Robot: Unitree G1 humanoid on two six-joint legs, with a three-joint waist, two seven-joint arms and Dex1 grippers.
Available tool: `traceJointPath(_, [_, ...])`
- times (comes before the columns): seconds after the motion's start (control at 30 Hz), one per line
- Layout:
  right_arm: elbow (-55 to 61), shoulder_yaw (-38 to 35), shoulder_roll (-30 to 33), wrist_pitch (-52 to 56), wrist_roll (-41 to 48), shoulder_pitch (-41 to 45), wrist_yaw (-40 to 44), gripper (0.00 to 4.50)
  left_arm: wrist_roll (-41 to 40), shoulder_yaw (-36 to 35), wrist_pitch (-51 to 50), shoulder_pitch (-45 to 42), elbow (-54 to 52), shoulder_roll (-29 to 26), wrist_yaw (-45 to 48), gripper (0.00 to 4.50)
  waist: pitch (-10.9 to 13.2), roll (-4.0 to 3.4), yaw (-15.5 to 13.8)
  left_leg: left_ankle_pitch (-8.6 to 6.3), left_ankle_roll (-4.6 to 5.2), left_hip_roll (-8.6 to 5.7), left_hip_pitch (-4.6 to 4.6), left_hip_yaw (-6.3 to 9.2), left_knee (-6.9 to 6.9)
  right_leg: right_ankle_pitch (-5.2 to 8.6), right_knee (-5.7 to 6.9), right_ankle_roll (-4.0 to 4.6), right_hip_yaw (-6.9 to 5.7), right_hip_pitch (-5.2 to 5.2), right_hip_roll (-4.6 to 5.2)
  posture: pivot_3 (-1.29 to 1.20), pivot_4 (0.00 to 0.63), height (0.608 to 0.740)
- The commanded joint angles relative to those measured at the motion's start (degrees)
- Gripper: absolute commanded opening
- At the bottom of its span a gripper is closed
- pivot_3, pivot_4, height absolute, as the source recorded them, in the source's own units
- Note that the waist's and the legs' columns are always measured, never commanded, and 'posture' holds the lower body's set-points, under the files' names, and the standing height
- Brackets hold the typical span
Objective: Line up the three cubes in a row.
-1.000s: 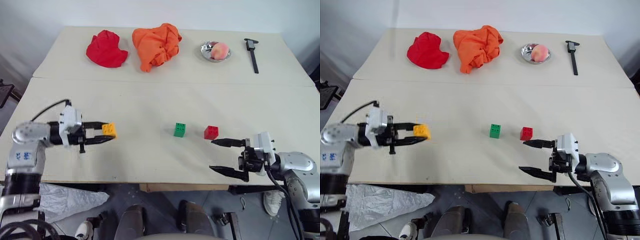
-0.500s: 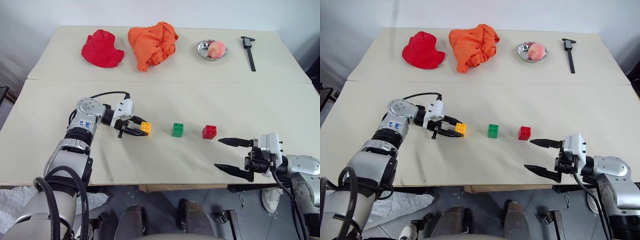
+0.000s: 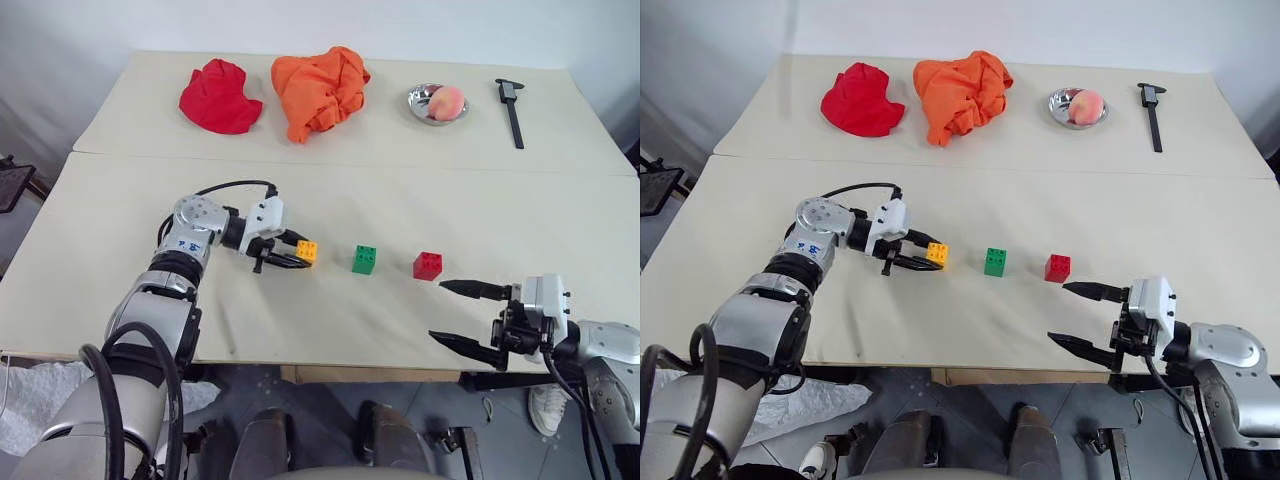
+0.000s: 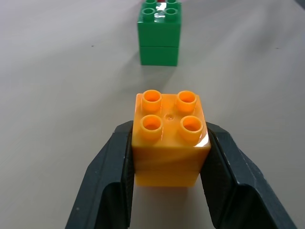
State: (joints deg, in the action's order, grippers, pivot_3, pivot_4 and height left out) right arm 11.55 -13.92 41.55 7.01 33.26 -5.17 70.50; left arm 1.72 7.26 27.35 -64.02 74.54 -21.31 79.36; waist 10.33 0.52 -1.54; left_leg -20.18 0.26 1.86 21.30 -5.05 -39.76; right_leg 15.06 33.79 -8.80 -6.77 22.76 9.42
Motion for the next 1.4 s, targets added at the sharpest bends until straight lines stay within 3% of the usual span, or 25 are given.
traceJointPath(0.03, [1.3,-1.8,-0.2,-1.7,1.1,-0.6,0.4,4.5,0.9,-1.0,-0.1,-0.9,0.4,0.3,-1.5,1.5,0.0,0.0,0.1,0.0,0.0,0.0,0.0,0.0,0.0,0.0,0.0,0.0,0.0,0.0,0.0,0.0,0.15,0.74])
traceJointPath(0.17, [1.0,-1.5,-0.2,-2.1,1.1,-0.7,0.5,4.5,1.1,-1.9,-1.0,-1.0,0.7,0.4,-1.0,1.5,0.0,0.0,0.0,0.0,0.0,0.01,0.0,0.0,-0.01,0.0,0.02,0.0,0.0,0.0,0.0,0.0,0.15,0.74])
traceJointPath(0.37, [0.3,-0.7,-0.4,-2.2,0.9,0.0,0.9,4.5,0.7,-3.2,-1.2,-0.5,0.1,-0.8,1.9,3.44,0.0,0.0,0.2,-0.01,0.01,0.01,0.01,0.0,-0.01,0.0,0.01,0.0,0.0,0.01,0.0,0.0,0.15,0.74])
traceJointPath(0.5, [-0.1,0.1,-0.5,-2.5,0.8,0.9,1.4,4.5,-2.3,-6.3,-1.5,0.3,-1.5,-3.6,7.3,4.48,0.0,0.0,0.3,-0.01,0.01,0.01,0.02,-0.01,-0.01,0.0,0.0,0.0,-0.01,0.02,0.0,0.0,0.15,0.74])
traceJointPath(0.7, [-5.6,-0.4,-0.8,-2.6,1.9,6.2,3.3,4.5,-8.5,-11.5,-2.6,5.1,-7.5,-8.9,11.9,4.48,0.0,0.0,1.1,-0.02,0.0,0.04,0.0,-0.01,0.0,0.0,0.04,0.0,0.01,0.03,0.0,0.0,0.15,0.74])
traceJointPath(0.77, [-13.6,-1.2,0.6,-2.0,2.9,12.1,6.9,4.5,-18.0,-18.1,-11.5,16.1,-23.9,-12.0,9.2,4.48,0.0,-0.01,0.3,-0.02,0.01,0.03,0.01,0.01,-0.02,0.0,0.04,0.0,-0.01,0.03,0.0,0.0,0.15,0.74])
traceJointPath(0.8, [-16.9,-1.5,0.7,-2.6,3.3,14.8,8.5,4.5,-21.1,-20.4,-14.1,22.0,-31.4,-13.2,7.6,4.48,0.0,-0.09,1.5,-0.06,0.05,0.03,0.02,-0.02,-0.08,-0.02,0.02,-0.02,0.01,0.01,0.0,0.0,0.15,0.74])
traceJointPath(0.83, [-19.5,-1.6,0.8,-2.9,3.9,17.1,10.3,4.5,-22.6,-21.8,-15.6,27.4,-37.9,-14.0,5.6,4.48,0.0,-0.12,3.0,-0.16,0.11,0.05,-0.04,-0.16,-0.13,-0.03,0.05,-0.04,0.12,0.03,0.03,0.0,0.15,0.74])
traceJointPath(0.97, [-26.9,-1.5,0.8,-4.6,2.9,23.2,14.6,4.5,-25.3,-23.4,-22.3,40.8,-54.2,-16.9,1.1,4.48,0.1,-0.15,3.2,-0.21,0.08,0.17,-0.09,-0.13,-0.03,0.0,0.06,0.01,-0.05,0.06,0.02,0.0,0.15,0.74])
traceJointPath(1.1, [-33.0,-1.1,1.8,-4.9,1.9,27.5,18.2,4.5,-27.8,-25.3,-27.6,46.1,-61.2,-18.8,-2.9,4.48,0.1,-0.14,1.6,-0.21,0.08,0.16,-0.06,-0.1,-0.31,-0.02,0.1,-0.03,-0.02,-0.06,0.04,0.0,0.15,0.74])
traceJointPath(1.4, [-36.3,1.8,2.6,-4.0,1.5,29.0,22.0,4.5,-28.4,-25.2,-31.1,49.0,-69.6,-18.8,-10.5,4.48,0.1,-0.2,1.8,-0.25,0.02,0.15,-0.09,-0.17,-0.2,-0.03,0.1,0.0,0.01,0.02,0.05,0.0,0.15,0.74])
